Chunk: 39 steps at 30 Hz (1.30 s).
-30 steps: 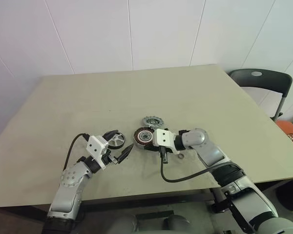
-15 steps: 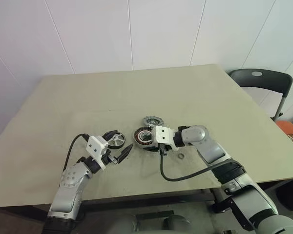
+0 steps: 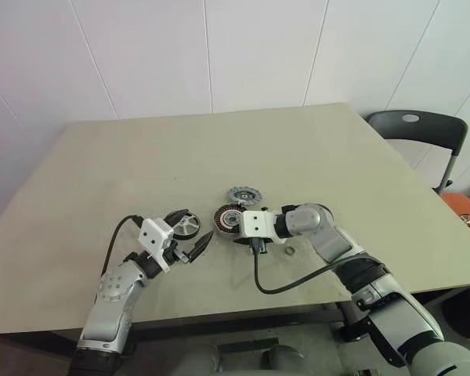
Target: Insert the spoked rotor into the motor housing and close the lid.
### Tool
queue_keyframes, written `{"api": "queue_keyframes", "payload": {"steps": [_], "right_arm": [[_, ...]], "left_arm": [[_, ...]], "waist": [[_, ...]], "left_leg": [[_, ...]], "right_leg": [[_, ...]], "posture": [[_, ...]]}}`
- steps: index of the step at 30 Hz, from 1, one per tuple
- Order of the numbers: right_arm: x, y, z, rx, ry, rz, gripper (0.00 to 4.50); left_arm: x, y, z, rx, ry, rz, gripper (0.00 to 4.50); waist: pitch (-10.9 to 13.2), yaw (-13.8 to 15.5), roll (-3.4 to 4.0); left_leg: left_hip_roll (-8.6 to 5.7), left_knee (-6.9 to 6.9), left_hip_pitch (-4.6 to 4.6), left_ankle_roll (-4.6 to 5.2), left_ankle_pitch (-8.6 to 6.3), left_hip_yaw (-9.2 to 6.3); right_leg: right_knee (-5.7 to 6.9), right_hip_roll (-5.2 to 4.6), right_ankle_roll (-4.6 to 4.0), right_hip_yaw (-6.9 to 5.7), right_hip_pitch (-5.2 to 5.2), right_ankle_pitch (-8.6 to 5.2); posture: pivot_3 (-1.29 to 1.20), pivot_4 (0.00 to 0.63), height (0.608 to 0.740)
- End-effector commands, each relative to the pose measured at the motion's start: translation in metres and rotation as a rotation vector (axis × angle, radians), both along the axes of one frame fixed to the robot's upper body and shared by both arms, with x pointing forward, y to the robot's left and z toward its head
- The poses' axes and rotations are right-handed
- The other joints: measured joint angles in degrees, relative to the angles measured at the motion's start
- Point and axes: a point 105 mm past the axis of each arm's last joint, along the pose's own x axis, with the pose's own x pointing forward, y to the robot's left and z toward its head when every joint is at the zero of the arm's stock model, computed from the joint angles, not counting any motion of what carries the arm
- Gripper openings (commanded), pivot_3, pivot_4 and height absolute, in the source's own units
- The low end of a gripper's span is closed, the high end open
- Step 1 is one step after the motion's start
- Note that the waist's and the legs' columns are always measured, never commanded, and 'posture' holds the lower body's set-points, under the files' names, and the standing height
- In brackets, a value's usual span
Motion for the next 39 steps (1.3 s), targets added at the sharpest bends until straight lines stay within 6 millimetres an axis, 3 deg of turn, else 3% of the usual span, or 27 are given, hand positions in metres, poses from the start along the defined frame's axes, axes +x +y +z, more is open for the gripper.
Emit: {"api": "queue_keyframes", "payload": {"steps": [1,8,16,19,25,26,31,39], "right_arm": [[0.002,0.006,0.009,0.01,-0.04,0.019,0.04],[-0.007,0.007,0.018,0.04,0.006,0.079,0.04],[-0.043,-0.01,0.024,-0.017,0.186,0.255,0.04],[-0.039,-0.009,0.021,-0.006,0.192,0.22,0.04],[-0.032,-0.007,0.017,0.061,0.205,0.141,1.71],[-0.033,-0.009,0.018,0.081,0.225,0.132,1.71],[-0.033,-0.027,0.041,0.306,0.405,0.012,1.71],[-0.029,-0.099,0.019,0.358,0.431,-0.324,1.71]], "left_arm": [[0.001,0.0,0.011,0.0,-0.053,0.008,4.5],[0.002,0.001,0.011,0.0,-0.054,0.011,4.5],[-0.001,0.001,0.014,-0.004,-0.051,-0.012,4.5],[-0.002,0.001,0.014,0.007,-0.049,-0.021,4.5],[-0.002,0.003,0.013,0.019,-0.05,-0.016,4.5],[-0.002,0.003,0.013,0.02,-0.05,-0.015,4.5],[-0.002,0.003,0.012,0.021,-0.048,-0.012,4.5],[-0.002,0.0,0.01,0.012,-0.039,-0.026,4.5]], "waist": [[0.0,0.0,0.0],[0.0,0.0,0.0],[0.0,0.02,0.0],[0.0,-0.15,0.0],[0.0,0.04,-0.01],[-0.01,0.14,-0.02],[-0.01,0.12,-0.02],[-0.01,0.19,-0.03]], "left_leg": [[0.0,0.0,0.0,0.0,0.0,0.0],[0.0,-0.01,-0.03,0.0,0.0,0.0],[0.0,0.0,-0.08,0.0,-0.01,0.0],[0.01,0.01,-0.06,-0.01,-0.01,0.01],[0.08,0.01,-0.04,-0.01,-0.01,0.02],[0.07,0.02,-0.05,-0.01,-0.01,0.02],[0.02,0.03,-0.09,0.0,-0.02,0.02],[0.04,0.02,-0.1,0.02,-0.04,0.03]], "right_leg": [[0.0,0.01,0.0,0.0,0.0,0.0],[-0.01,0.01,0.0,0.02,-0.03,0.0],[-0.02,0.0,0.01,0.02,-0.05,0.0],[-0.01,0.0,0.01,0.02,-0.05,0.0],[0.02,0.06,0.0,0.02,-0.05,0.01],[0.0,0.05,0.0,0.02,-0.05,0.01],[-0.06,0.0,0.0,0.03,-0.03,0.01],[-0.1,0.0,0.0,0.03,-0.01,0.0]], "posture": [[0.0,0.0,0.74],[0.0,0.0,0.74],[0.0,0.0,0.74],[0.0,0.0,0.74],[0.0,0.0,0.74],[0.0,0.0,0.74],[0.0,0.0,0.74],[0.0,0.0,0.74]]}}
